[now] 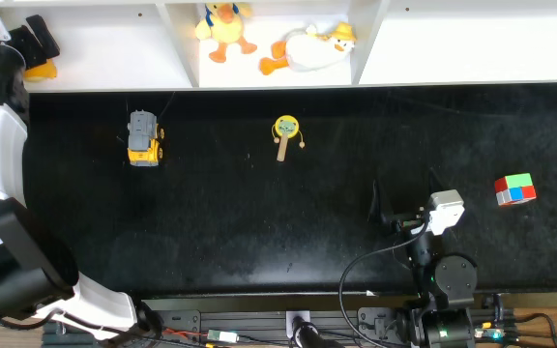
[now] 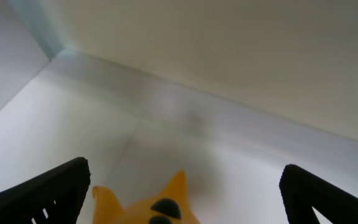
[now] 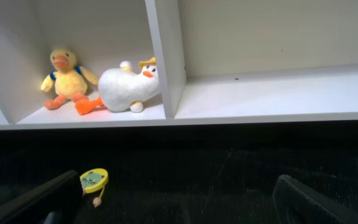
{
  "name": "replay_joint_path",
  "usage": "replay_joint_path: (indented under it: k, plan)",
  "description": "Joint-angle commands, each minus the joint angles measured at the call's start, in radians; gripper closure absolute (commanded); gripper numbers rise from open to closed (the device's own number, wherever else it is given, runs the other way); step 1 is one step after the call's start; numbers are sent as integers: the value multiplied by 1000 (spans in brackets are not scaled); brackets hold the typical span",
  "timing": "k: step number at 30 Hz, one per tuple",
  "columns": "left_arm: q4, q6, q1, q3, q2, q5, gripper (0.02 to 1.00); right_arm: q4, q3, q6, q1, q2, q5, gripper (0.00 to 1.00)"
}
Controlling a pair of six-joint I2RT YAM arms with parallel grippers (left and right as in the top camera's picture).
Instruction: Store Toys
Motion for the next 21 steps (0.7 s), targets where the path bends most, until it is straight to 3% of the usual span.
replay_joint_path:
  k: [1, 21]
  plan:
    - [29, 14, 0, -7, 25, -8, 20, 6, -13, 4, 5, -10, -6, 5]
    - [71, 15, 0, -7, 30, -9, 20, 6, -13, 4, 5, -10, -6, 5]
